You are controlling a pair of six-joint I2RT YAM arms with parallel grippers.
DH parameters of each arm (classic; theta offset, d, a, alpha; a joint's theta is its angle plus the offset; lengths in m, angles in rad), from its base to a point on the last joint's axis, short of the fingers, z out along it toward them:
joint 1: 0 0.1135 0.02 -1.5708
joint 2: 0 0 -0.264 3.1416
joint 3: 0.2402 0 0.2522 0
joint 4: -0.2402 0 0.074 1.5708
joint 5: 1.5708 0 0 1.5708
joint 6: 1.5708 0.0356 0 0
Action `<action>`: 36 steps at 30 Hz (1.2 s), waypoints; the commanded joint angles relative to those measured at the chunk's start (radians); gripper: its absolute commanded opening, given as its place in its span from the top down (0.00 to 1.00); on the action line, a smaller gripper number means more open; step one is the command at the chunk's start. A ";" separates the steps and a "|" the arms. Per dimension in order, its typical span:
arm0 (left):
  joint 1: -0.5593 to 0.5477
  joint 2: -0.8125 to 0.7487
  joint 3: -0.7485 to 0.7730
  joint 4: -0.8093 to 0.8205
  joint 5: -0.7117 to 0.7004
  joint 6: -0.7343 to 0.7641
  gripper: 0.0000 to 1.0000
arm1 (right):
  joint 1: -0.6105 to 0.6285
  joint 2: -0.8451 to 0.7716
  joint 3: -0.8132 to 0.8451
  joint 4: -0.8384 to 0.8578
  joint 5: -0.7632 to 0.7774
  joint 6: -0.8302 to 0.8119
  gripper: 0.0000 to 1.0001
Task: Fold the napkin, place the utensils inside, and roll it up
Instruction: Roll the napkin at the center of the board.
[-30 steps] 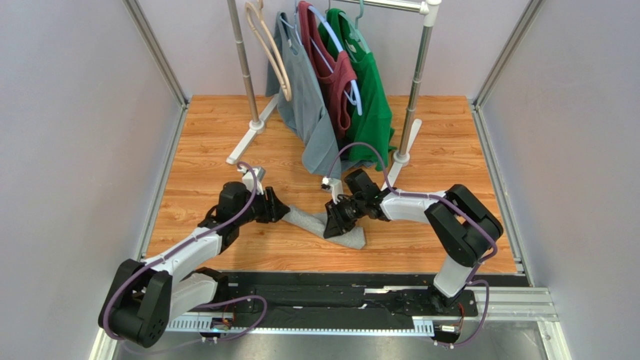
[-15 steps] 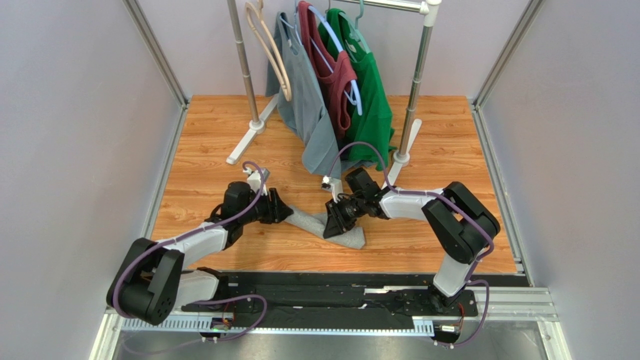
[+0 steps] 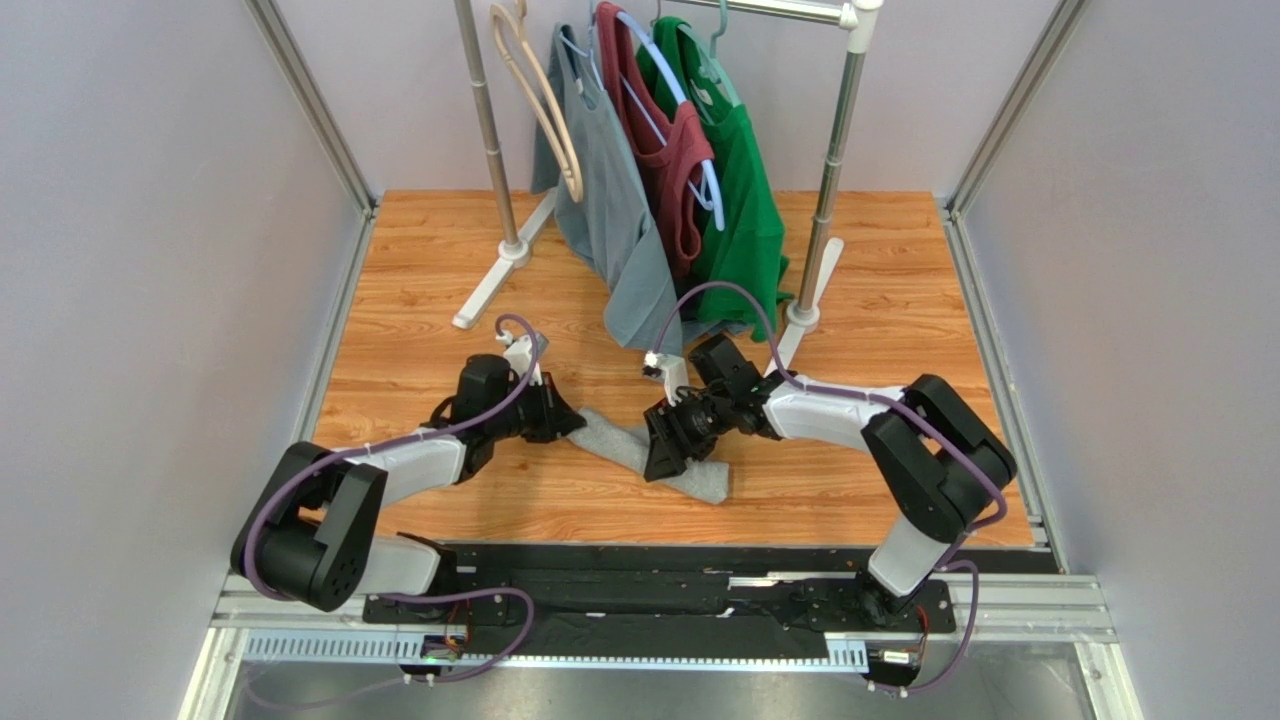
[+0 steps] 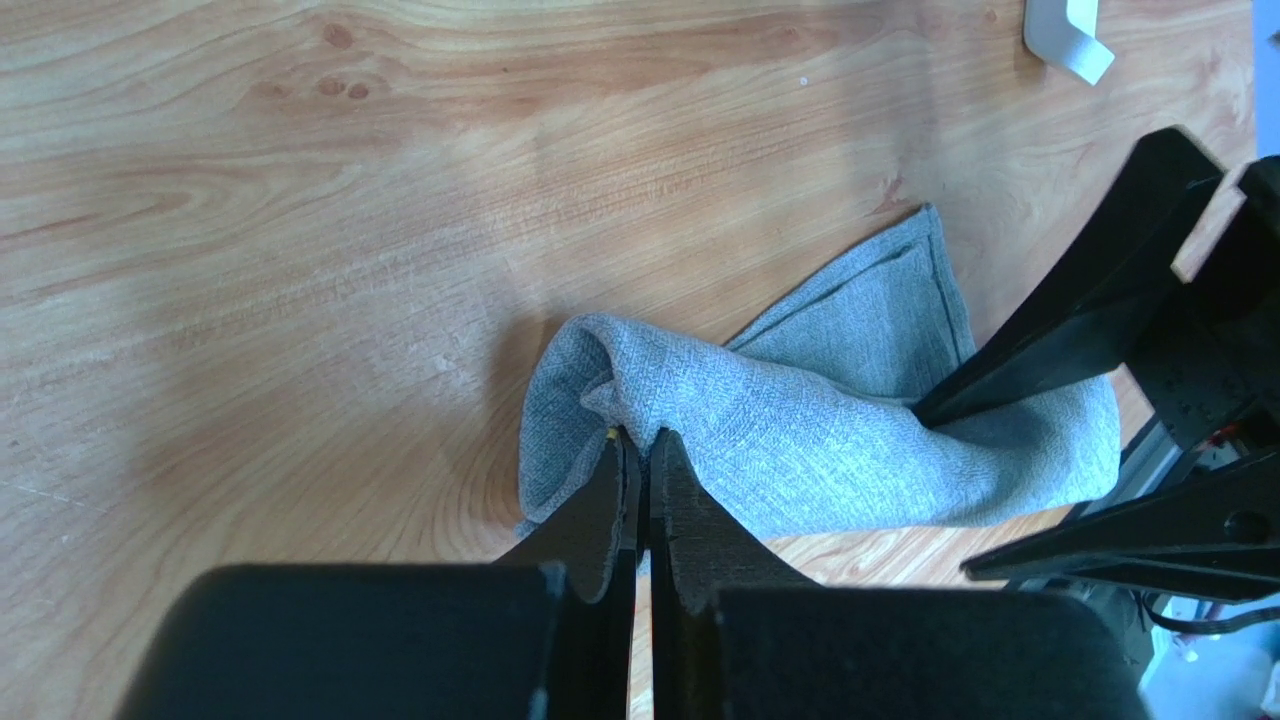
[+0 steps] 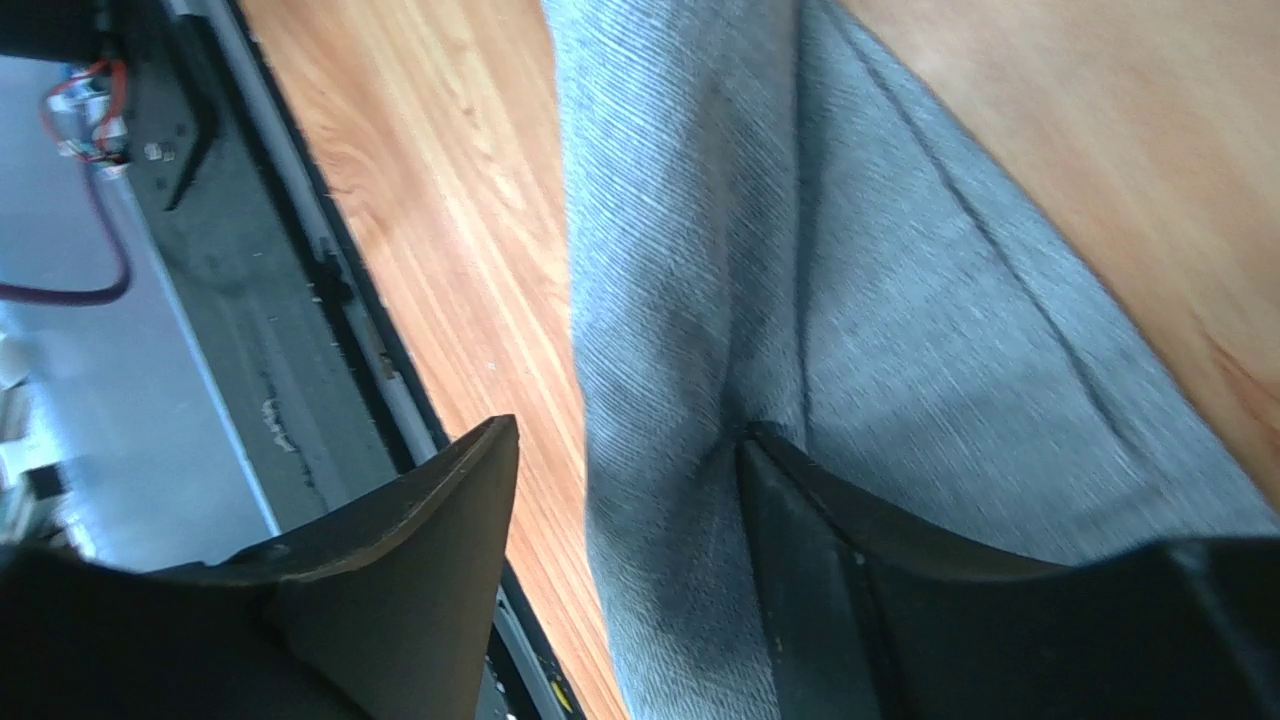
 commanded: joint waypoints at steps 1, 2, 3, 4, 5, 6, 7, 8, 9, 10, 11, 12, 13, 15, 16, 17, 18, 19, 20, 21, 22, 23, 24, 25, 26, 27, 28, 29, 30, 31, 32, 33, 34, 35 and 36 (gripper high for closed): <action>0.005 0.015 0.079 -0.077 0.006 0.048 1.00 | -0.006 -0.120 -0.002 -0.121 0.239 -0.021 0.36; 0.005 0.019 0.089 -0.090 0.007 0.057 1.00 | -0.004 -0.146 -0.010 -0.137 0.269 -0.021 0.36; 0.005 0.024 0.096 -0.108 0.007 0.060 1.00 | -0.004 -0.201 -0.016 -0.141 0.296 -0.021 0.36; 0.007 0.035 0.112 -0.117 0.010 0.063 1.00 | -0.004 -0.231 -0.022 -0.146 0.353 -0.018 0.36; 0.005 0.039 0.118 -0.126 0.012 0.065 1.00 | -0.001 -0.258 -0.043 -0.146 0.381 -0.016 0.35; 0.007 0.055 0.126 -0.143 0.014 0.065 1.00 | 0.005 -0.319 -0.053 -0.146 0.434 -0.015 0.35; 0.007 0.062 0.139 -0.151 0.015 0.066 1.00 | 0.011 -0.346 -0.067 -0.149 0.457 -0.015 0.31; 0.005 0.070 0.143 -0.159 0.017 0.065 1.00 | 0.017 -0.373 -0.083 -0.154 0.479 -0.019 0.30; 0.007 0.082 0.152 -0.166 0.018 0.063 1.00 | 0.039 -0.409 -0.093 -0.157 0.510 -0.021 0.30; 0.007 0.087 0.155 -0.169 0.023 0.058 1.00 | 0.051 -0.423 -0.099 -0.166 0.520 -0.023 0.29; 0.005 0.090 0.158 -0.171 0.023 0.054 1.00 | 0.063 -0.430 -0.103 -0.169 0.530 -0.018 0.29; 0.007 0.095 0.159 -0.172 0.023 0.054 1.00 | 0.088 -0.435 -0.111 -0.177 0.547 -0.015 0.29; 0.007 0.096 0.159 -0.174 0.021 0.051 1.00 | 0.100 -0.435 -0.114 -0.187 0.556 -0.012 0.30; 0.005 0.099 0.161 -0.179 0.021 0.051 1.00 | 0.141 -0.430 -0.128 -0.189 0.582 -0.001 0.30; 0.005 0.098 0.162 -0.180 0.020 0.049 1.00 | 0.154 -0.429 -0.126 -0.189 0.588 0.005 0.30; 0.007 0.101 0.164 -0.183 0.018 0.048 1.00 | 0.166 -0.417 -0.123 -0.184 0.590 0.008 0.30; 0.005 0.102 0.166 -0.186 0.018 0.049 1.00 | 0.183 -0.407 -0.123 -0.183 0.593 0.022 0.30; 0.005 0.104 0.166 -0.188 0.020 0.046 1.00 | 0.189 -0.397 -0.123 -0.178 0.593 0.026 0.30; 0.005 0.104 0.164 -0.186 0.020 0.046 1.00 | 0.195 -0.372 -0.123 -0.177 0.593 0.033 0.30; 0.005 0.104 0.166 -0.189 0.020 0.046 1.00 | 0.215 -0.363 -0.126 -0.177 0.609 0.037 0.30; 0.005 0.102 0.164 -0.191 0.020 0.045 1.00 | 0.224 -0.352 -0.130 -0.177 0.622 0.045 0.30; 0.007 0.102 0.166 -0.191 0.020 0.046 1.00 | 0.234 -0.345 -0.131 -0.174 0.628 0.049 0.30; 0.005 0.099 0.164 -0.192 0.020 0.046 1.00 | 0.240 -0.332 -0.134 -0.171 0.631 0.054 0.30; 0.005 0.098 0.164 -0.194 0.017 0.048 1.00 | 0.241 -0.326 -0.134 -0.168 0.633 0.065 0.30; 0.005 0.098 0.163 -0.194 0.015 0.046 1.00 | 0.243 -0.321 -0.136 -0.167 0.633 0.071 0.30; 0.005 0.098 0.164 -0.195 0.015 0.048 1.00 | 0.244 -0.315 -0.136 -0.167 0.640 0.076 0.30; 0.005 0.098 0.166 -0.197 0.014 0.046 1.00 | 0.246 -0.309 -0.136 -0.172 0.642 0.083 0.30; 0.005 0.099 0.167 -0.199 0.014 0.045 1.00 | 0.247 -0.305 -0.137 -0.175 0.642 0.088 0.31; 0.005 0.099 0.169 -0.202 0.014 0.043 1.00 | 0.253 -0.300 -0.140 -0.175 0.646 0.095 0.31; 0.005 0.099 0.170 -0.203 0.011 0.037 1.00 | 0.255 -0.297 -0.140 -0.175 0.645 0.100 0.32; 0.007 0.099 0.170 -0.203 0.012 0.035 1.00 | 0.258 -0.294 -0.142 -0.175 0.643 0.112 0.32; 0.005 0.098 0.172 -0.205 0.010 0.032 1.00 | 0.260 -0.289 -0.146 -0.175 0.643 0.119 0.33; 0.005 0.098 0.172 -0.203 0.012 0.031 1.00 | 0.260 -0.279 -0.148 -0.174 0.640 0.123 0.34; 0.007 0.096 0.172 -0.203 0.012 0.029 1.00 | 0.260 -0.271 -0.149 -0.172 0.637 0.126 0.35; 0.005 0.093 0.170 -0.199 0.012 0.028 1.00 | 0.260 -0.263 -0.151 -0.174 0.627 0.132 0.37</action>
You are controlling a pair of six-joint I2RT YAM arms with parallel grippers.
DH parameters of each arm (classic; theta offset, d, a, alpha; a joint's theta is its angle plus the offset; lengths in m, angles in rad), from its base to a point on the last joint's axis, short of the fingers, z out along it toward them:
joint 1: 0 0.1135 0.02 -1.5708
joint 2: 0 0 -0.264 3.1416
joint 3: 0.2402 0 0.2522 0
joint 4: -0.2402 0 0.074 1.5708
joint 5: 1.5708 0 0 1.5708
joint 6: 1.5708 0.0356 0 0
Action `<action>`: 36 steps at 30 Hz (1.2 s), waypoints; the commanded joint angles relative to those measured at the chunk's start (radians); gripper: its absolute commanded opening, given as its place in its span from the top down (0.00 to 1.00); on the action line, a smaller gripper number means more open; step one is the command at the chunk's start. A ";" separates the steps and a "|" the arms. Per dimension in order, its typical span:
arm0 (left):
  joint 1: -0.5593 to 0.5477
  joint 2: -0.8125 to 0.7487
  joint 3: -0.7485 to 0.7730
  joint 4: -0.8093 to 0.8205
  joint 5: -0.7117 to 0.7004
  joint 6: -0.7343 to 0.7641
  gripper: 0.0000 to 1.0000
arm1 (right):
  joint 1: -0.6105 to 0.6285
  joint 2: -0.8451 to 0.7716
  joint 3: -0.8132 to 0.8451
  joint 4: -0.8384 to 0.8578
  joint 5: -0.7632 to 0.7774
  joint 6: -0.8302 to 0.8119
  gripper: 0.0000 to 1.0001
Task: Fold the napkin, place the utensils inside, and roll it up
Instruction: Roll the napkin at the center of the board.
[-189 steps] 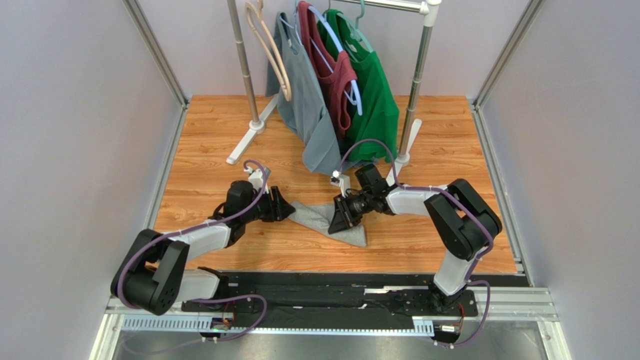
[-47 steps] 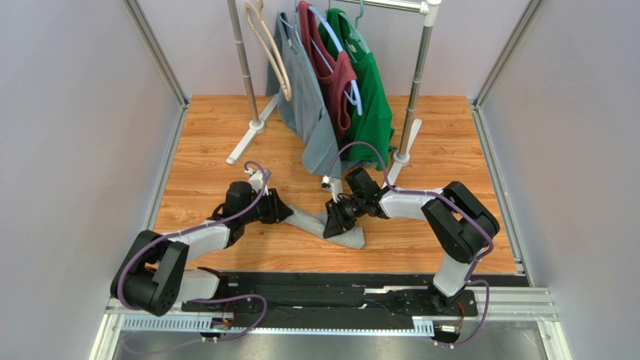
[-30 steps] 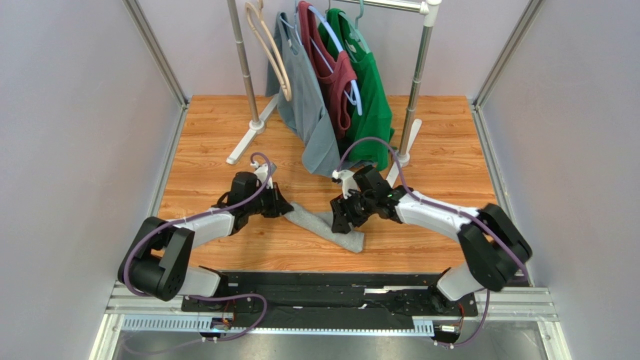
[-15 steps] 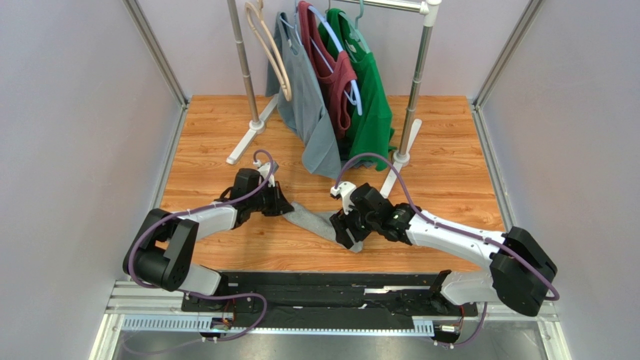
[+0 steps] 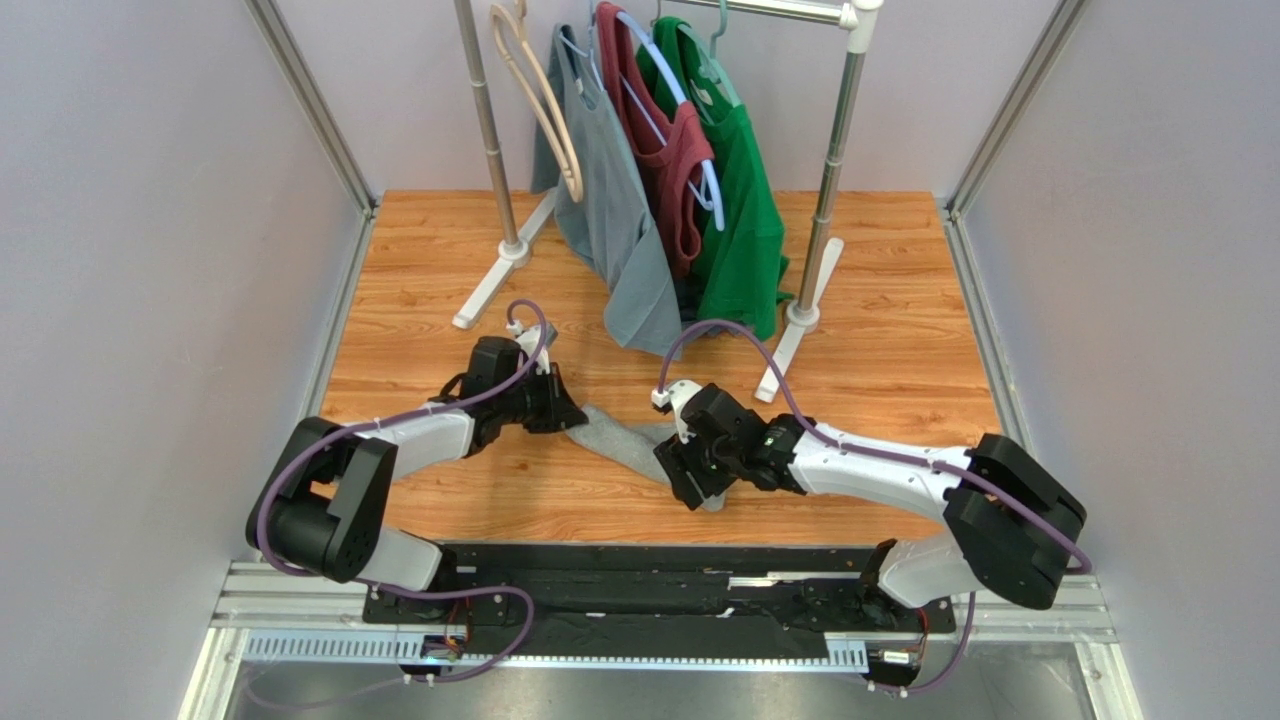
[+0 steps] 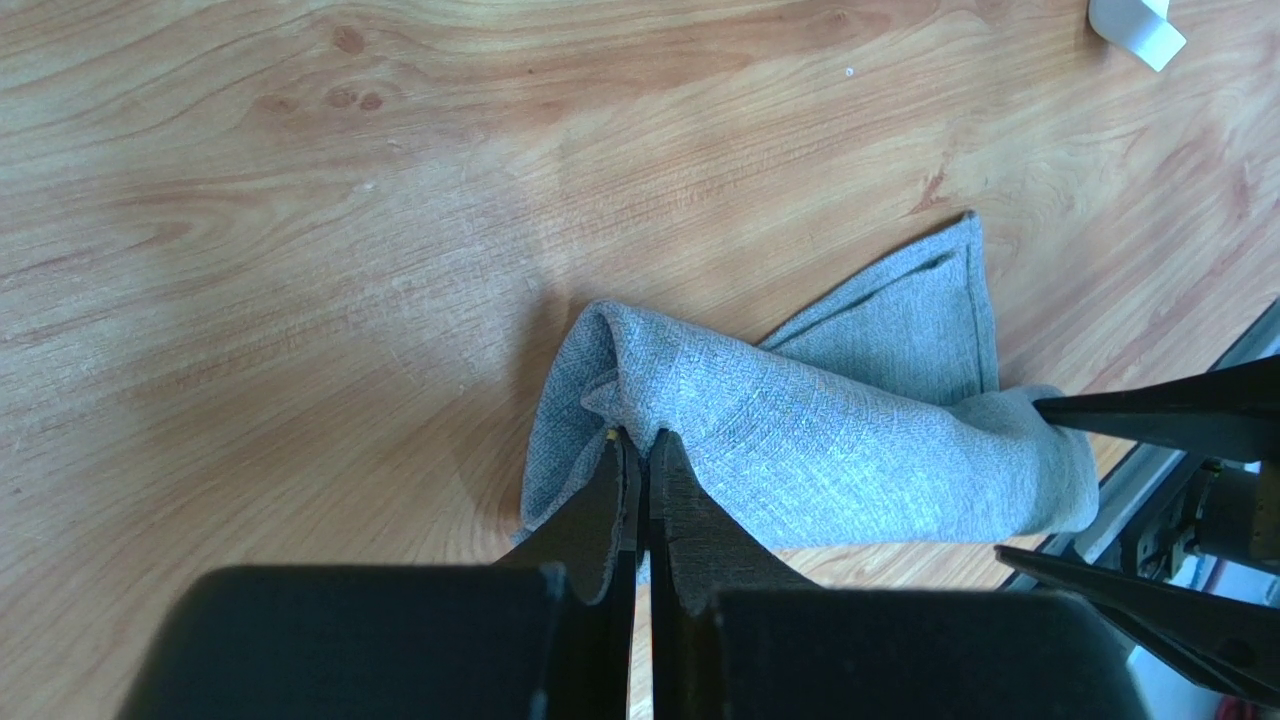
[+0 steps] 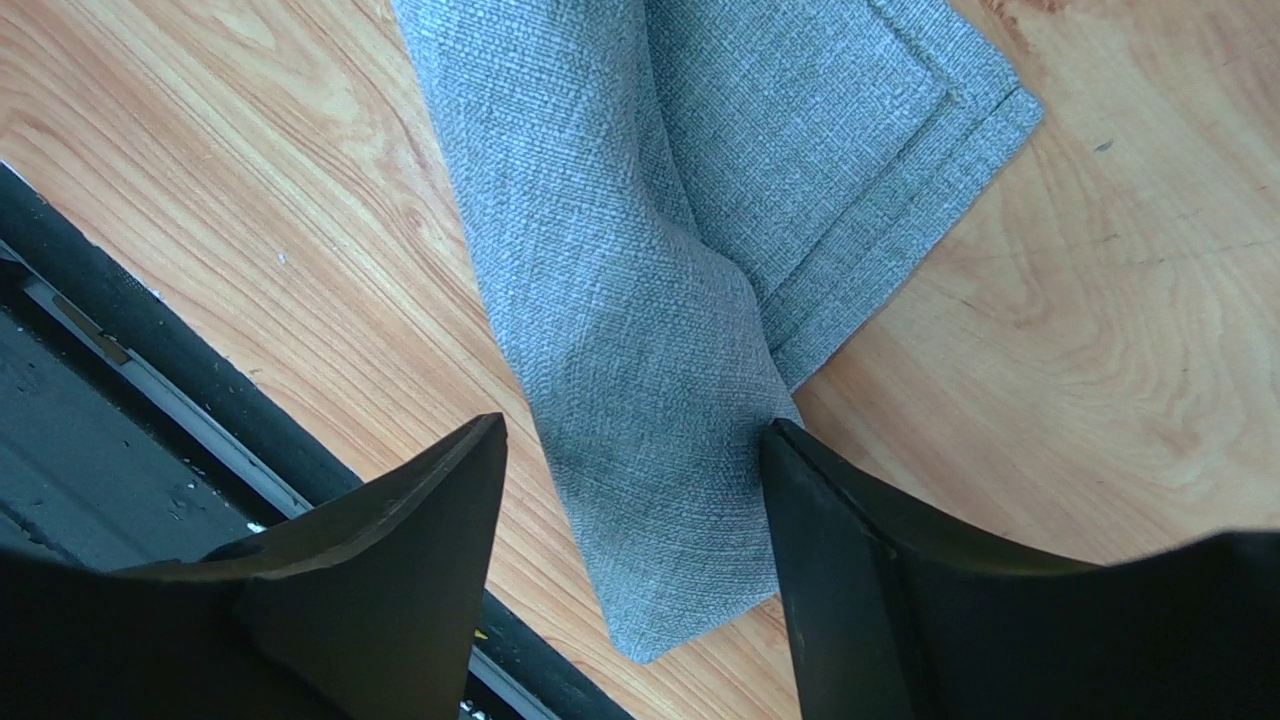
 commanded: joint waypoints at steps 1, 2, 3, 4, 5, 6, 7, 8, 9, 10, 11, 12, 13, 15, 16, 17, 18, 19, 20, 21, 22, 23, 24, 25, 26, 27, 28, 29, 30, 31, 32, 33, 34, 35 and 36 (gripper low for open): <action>0.006 -0.003 0.027 -0.014 0.002 -0.009 1.00 | 0.009 0.047 -0.020 0.013 -0.011 0.050 0.41; 0.005 -0.004 0.027 -0.014 0.001 -0.009 1.00 | 0.009 0.057 -0.022 0.016 -0.019 0.050 0.43; 0.005 -0.006 0.027 -0.009 0.004 -0.010 1.00 | 0.011 0.065 -0.022 0.015 -0.031 0.050 0.44; 0.005 -0.006 0.030 -0.011 0.005 -0.012 1.00 | 0.009 0.074 -0.020 0.015 -0.039 0.047 0.49; 0.005 -0.006 0.031 -0.009 0.008 -0.014 1.00 | 0.009 0.091 -0.020 0.015 -0.047 0.045 0.53; 0.005 -0.006 0.034 -0.012 0.008 -0.012 1.00 | 0.006 0.096 -0.017 0.016 -0.071 0.042 0.57; 0.006 -0.008 0.036 -0.012 0.007 -0.015 0.94 | 0.003 0.106 -0.008 0.015 -0.088 0.038 0.62; 0.006 -0.011 0.039 -0.017 0.002 -0.017 0.87 | -0.002 0.120 -0.003 0.016 -0.106 0.035 0.64; 0.006 -0.023 0.041 -0.020 -0.005 -0.018 0.80 | -0.009 0.129 0.001 0.015 -0.141 0.033 0.66; 0.006 -0.032 0.042 -0.025 -0.030 -0.018 0.63 | -0.015 0.136 0.007 0.015 -0.163 0.029 0.69; 0.008 -0.043 0.041 -0.031 -0.041 -0.018 0.56 | -0.023 0.145 0.010 0.015 -0.185 0.027 0.70; 0.009 -0.066 0.044 -0.034 -0.048 -0.015 0.50 | -0.040 0.163 0.014 0.015 -0.232 0.024 0.70; 0.015 -0.075 0.045 -0.040 -0.058 -0.004 0.43 | -0.049 0.172 0.015 0.018 -0.254 0.021 0.71; 0.018 -0.092 0.053 -0.069 -0.073 0.006 0.41 | -0.072 0.195 0.024 0.018 -0.307 0.009 0.72; 0.021 -0.096 0.053 -0.071 -0.082 0.006 0.41 | -0.080 0.202 0.024 0.019 -0.326 0.004 0.73; 0.021 -0.100 0.048 -0.072 -0.087 0.006 0.41 | -0.088 0.208 0.029 0.019 -0.343 -0.001 0.73; 0.023 -0.106 0.038 -0.069 -0.094 0.002 0.41 | -0.107 0.212 0.029 0.024 -0.390 -0.004 0.73; 0.023 -0.109 0.031 -0.066 -0.108 0.002 0.41 | -0.120 0.223 0.030 0.030 -0.413 -0.001 0.74; 0.026 -0.113 0.025 -0.066 -0.119 0.000 0.41 | -0.130 0.226 0.029 0.035 -0.433 -0.001 0.73; 0.028 -0.127 0.015 -0.068 -0.130 0.000 0.41 | -0.147 0.229 0.029 0.038 -0.465 -0.002 0.74; 0.029 -0.133 0.007 -0.068 -0.154 0.000 0.41 | -0.155 0.235 0.029 0.042 -0.481 -0.002 0.74; 0.034 -0.142 0.001 -0.068 -0.165 0.000 0.41 | -0.163 0.240 0.029 0.044 -0.493 -0.005 0.74; 0.035 -0.162 -0.010 -0.069 -0.185 -0.003 0.41 | -0.178 0.245 0.029 0.046 -0.520 -0.005 0.74; 0.038 -0.172 -0.015 -0.071 -0.194 -0.003 0.41 | -0.187 0.257 0.027 0.052 -0.539 -0.007 0.74; 0.043 -0.190 -0.018 -0.072 -0.206 -0.004 0.41 | -0.195 0.263 0.026 0.055 -0.556 -0.007 0.74; 0.043 -0.202 -0.028 -0.071 -0.220 -0.004 0.40 | -0.212 0.269 0.026 0.053 -0.577 -0.011 0.75; 0.044 -0.213 -0.035 -0.069 -0.226 -0.006 0.40 | -0.218 0.278 0.026 0.056 -0.585 -0.014 0.75; 0.044 -0.228 -0.039 -0.060 -0.226 -0.006 0.40 | -0.223 0.287 0.026 0.056 -0.593 -0.017 0.75; 0.046 -0.235 -0.048 -0.054 -0.223 -0.006 0.40 | -0.229 0.294 0.027 0.056 -0.610 -0.022 0.75; 0.046 -0.241 -0.053 -0.048 -0.223 -0.006 0.40 | -0.235 0.297 0.027 0.058 -0.619 -0.024 0.75; 0.046 -0.244 -0.059 -0.028 -0.220 -0.006 0.39 | -0.238 0.306 0.027 0.056 -0.626 -0.025 0.76; 0.046 -0.241 -0.071 -0.016 -0.216 -0.007 0.39 | -0.246 0.309 0.027 0.059 -0.637 -0.028 0.76; 0.046 -0.236 -0.076 -0.005 -0.214 -0.009 0.39 | -0.250 0.311 0.024 0.062 -0.642 -0.031 0.76; 0.046 -0.219 -0.079 0.017 -0.211 -0.010 0.39 | -0.252 0.317 0.024 0.062 -0.646 -0.034 0.76; 0.046 -0.209 -0.084 0.030 -0.194 -0.015 0.39 | -0.259 0.320 0.024 0.062 -0.650 -0.036 0.76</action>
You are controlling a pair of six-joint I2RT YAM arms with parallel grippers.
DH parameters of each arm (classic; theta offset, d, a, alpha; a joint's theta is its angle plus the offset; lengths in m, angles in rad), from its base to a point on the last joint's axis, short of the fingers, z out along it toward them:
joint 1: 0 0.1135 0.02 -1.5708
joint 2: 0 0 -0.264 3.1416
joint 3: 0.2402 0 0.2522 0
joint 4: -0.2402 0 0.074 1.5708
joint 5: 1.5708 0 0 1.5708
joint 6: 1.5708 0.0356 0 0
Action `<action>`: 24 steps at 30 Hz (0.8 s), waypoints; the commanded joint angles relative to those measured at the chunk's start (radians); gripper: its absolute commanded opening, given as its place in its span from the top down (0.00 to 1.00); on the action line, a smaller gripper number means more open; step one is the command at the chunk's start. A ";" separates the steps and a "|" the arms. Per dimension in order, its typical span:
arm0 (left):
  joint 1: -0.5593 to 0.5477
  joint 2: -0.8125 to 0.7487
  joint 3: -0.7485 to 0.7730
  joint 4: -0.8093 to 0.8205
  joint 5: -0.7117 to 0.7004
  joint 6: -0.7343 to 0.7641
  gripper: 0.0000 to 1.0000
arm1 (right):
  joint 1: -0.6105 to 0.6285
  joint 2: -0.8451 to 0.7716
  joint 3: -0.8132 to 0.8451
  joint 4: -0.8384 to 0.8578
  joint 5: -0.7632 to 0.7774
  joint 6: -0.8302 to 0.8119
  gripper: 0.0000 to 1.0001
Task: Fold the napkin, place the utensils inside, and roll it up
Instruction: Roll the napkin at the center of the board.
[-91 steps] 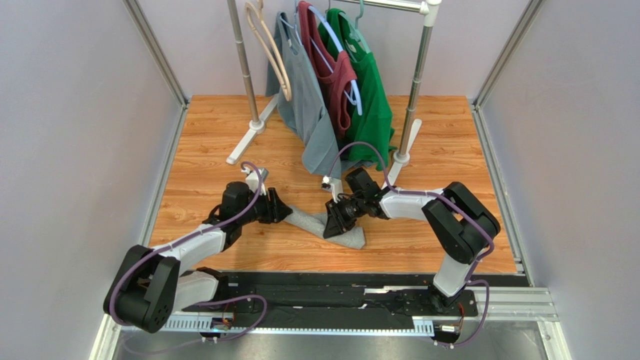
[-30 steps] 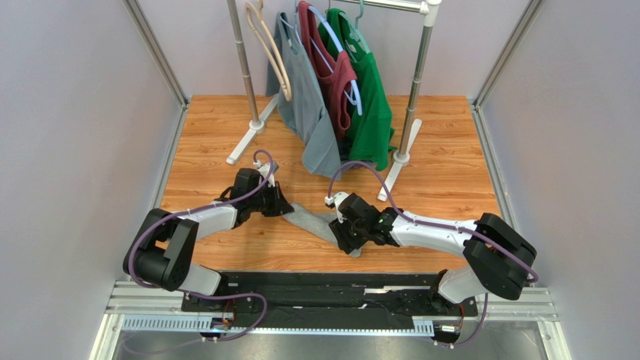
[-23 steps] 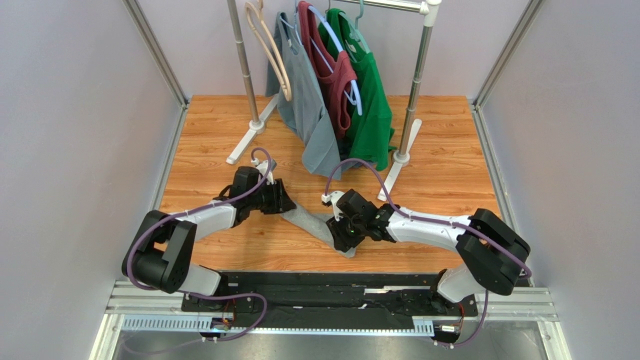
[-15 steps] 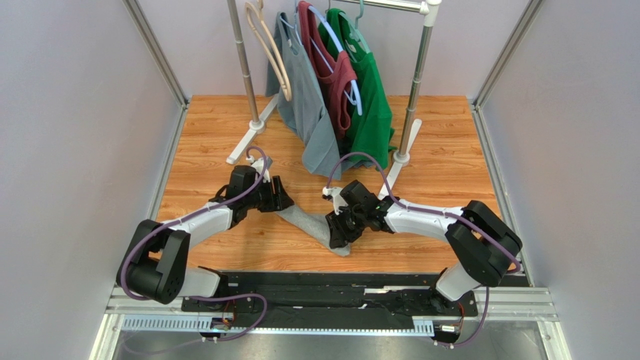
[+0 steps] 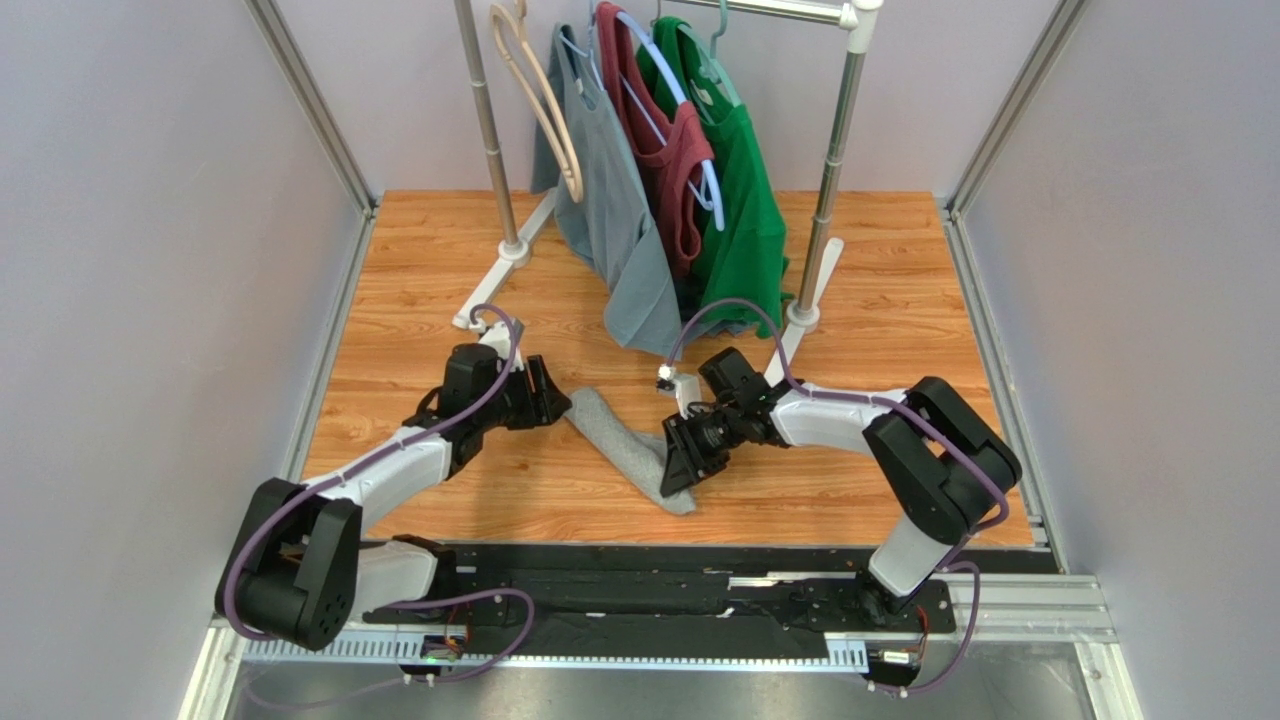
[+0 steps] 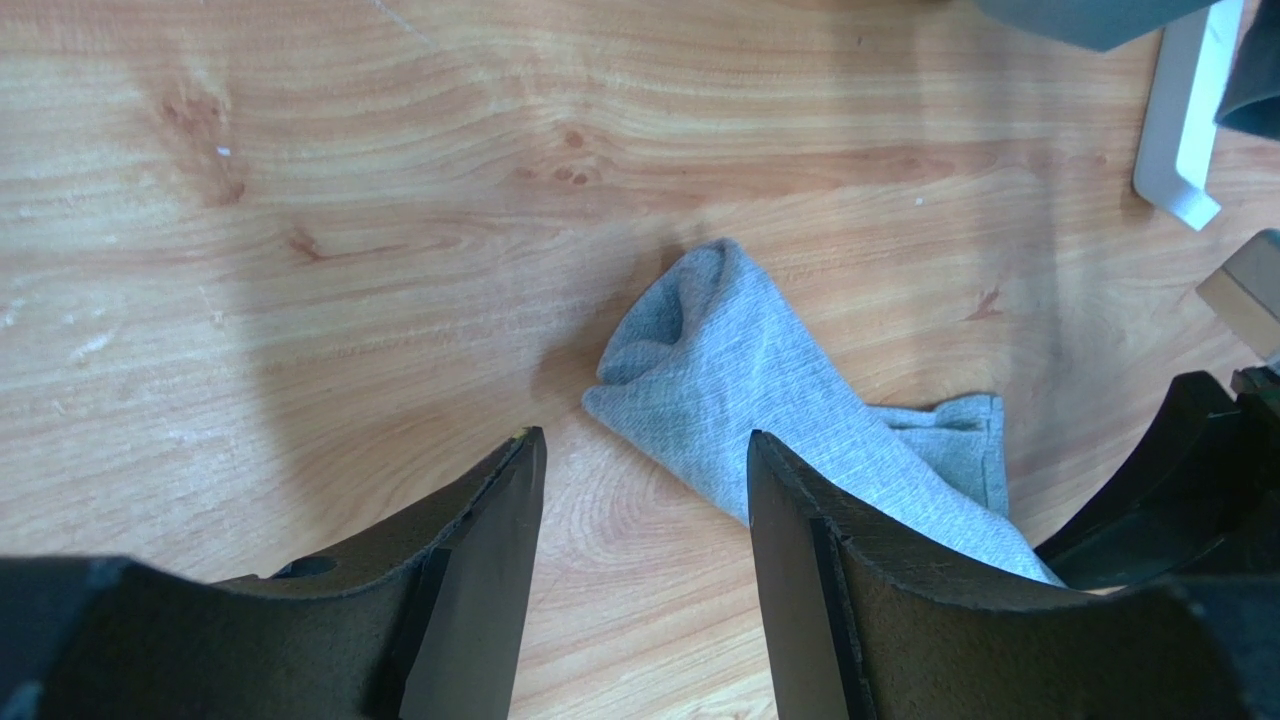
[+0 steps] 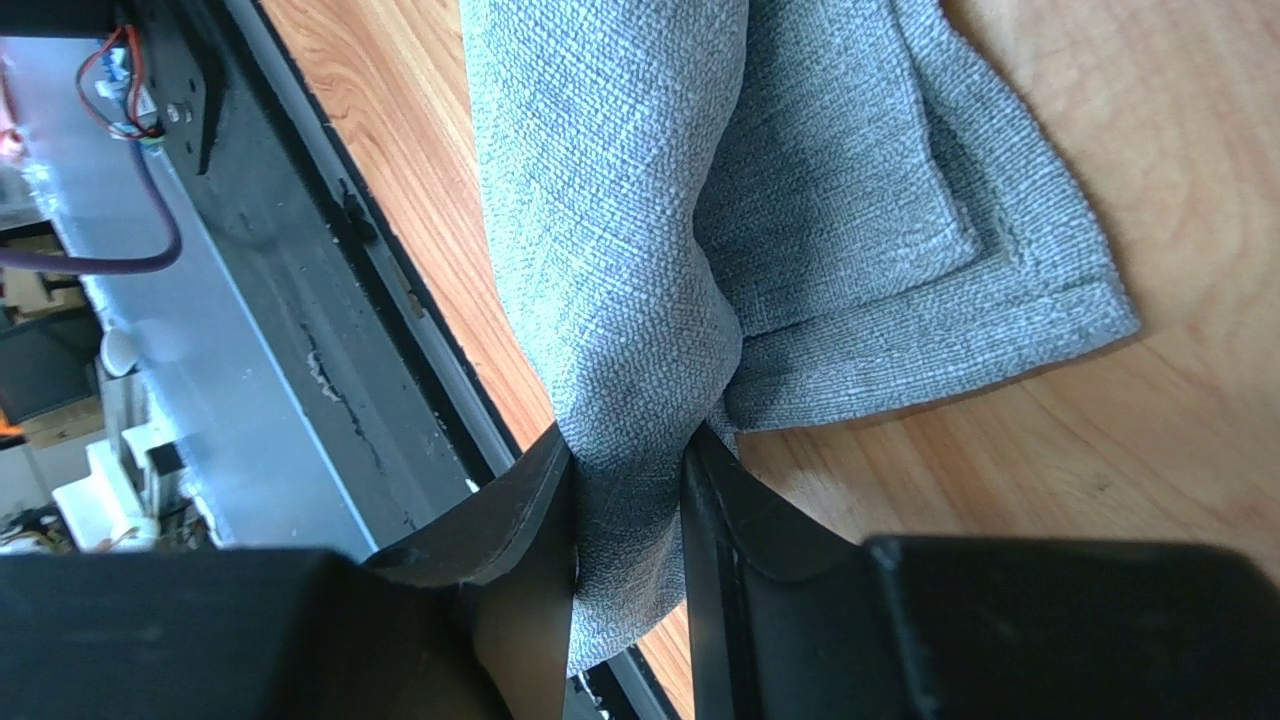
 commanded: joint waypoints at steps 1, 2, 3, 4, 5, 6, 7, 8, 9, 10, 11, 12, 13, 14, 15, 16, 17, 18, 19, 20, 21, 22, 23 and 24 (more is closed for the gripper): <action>0.006 0.027 -0.024 0.089 0.019 -0.007 0.39 | -0.011 0.056 -0.034 -0.070 0.002 -0.045 0.77; 0.006 0.046 -0.025 0.119 0.027 -0.012 0.39 | -0.014 0.060 -0.036 -0.067 -0.001 -0.044 0.77; 0.006 0.053 -0.028 0.136 0.042 -0.021 0.39 | -0.017 0.062 -0.036 -0.065 -0.008 -0.042 0.77; 0.006 0.061 -0.030 0.153 0.050 -0.025 0.39 | -0.017 0.062 -0.034 -0.065 -0.006 -0.044 0.77; 0.006 0.069 -0.030 0.182 0.056 -0.030 0.39 | -0.017 0.063 -0.034 -0.065 -0.005 -0.041 0.77; 0.006 0.070 -0.031 0.195 0.068 -0.035 0.39 | -0.017 0.063 -0.034 -0.067 -0.005 -0.039 0.77; 0.006 0.070 -0.033 0.221 0.075 -0.036 0.39 | -0.017 0.065 -0.034 -0.067 -0.003 -0.039 0.77; 0.006 0.067 -0.039 0.235 0.079 -0.039 0.39 | -0.020 0.066 -0.033 -0.065 -0.001 -0.039 0.77; 0.006 0.067 -0.042 0.247 0.082 -0.041 0.39 | -0.018 0.067 -0.033 -0.067 -0.003 -0.039 0.77; 0.006 0.070 -0.042 0.267 0.084 -0.041 0.39 | -0.020 0.068 -0.031 -0.067 -0.003 -0.040 0.77; 0.006 0.081 -0.042 0.273 0.087 -0.038 0.39 | -0.018 0.071 -0.031 -0.065 -0.003 -0.040 0.77; 0.006 0.092 -0.039 0.278 0.090 -0.036 0.39 | -0.018 0.070 -0.030 -0.065 -0.003 -0.039 0.77; 0.006 0.101 -0.036 0.284 0.093 -0.035 0.39 | -0.018 0.071 -0.030 -0.067 -0.003 -0.040 0.78; 0.006 0.124 -0.032 0.290 0.099 -0.033 0.40 | -0.018 0.071 -0.030 -0.065 -0.005 -0.039 0.77; 0.006 0.136 -0.032 0.299 0.110 -0.036 0.40 | -0.018 0.073 -0.028 -0.067 -0.003 -0.040 0.77; 0.006 0.147 -0.032 0.319 0.114 -0.038 0.40 | -0.017 0.070 -0.028 -0.067 -0.001 -0.037 0.77; 0.006 0.173 -0.032 0.333 0.121 -0.044 0.41 | -0.018 0.070 -0.028 -0.068 0.000 -0.039 0.78; 0.006 0.187 -0.032 0.347 0.137 -0.047 0.41 | -0.018 0.067 -0.027 -0.067 0.003 -0.039 0.77; 0.006 0.199 -0.030 0.369 0.144 -0.050 0.42 | -0.020 0.067 -0.027 -0.070 0.006 -0.039 0.77; 0.006 0.219 -0.030 0.385 0.150 -0.056 0.42 | -0.018 0.062 -0.024 -0.071 0.012 -0.039 0.76; 0.006 0.227 -0.028 0.397 0.163 -0.059 0.44 | -0.020 0.059 -0.022 -0.078 0.014 -0.040 0.74; 0.006 0.236 -0.028 0.425 0.168 -0.062 0.45 | -0.020 0.056 -0.015 -0.081 0.017 -0.040 0.72; 0.006 0.248 -0.028 0.436 0.174 -0.068 0.47 | -0.020 0.054 -0.013 -0.087 0.023 -0.040 0.70; 0.006 0.253 -0.027 0.443 0.183 -0.068 0.54 | -0.018 0.048 -0.008 -0.094 0.028 -0.042 0.64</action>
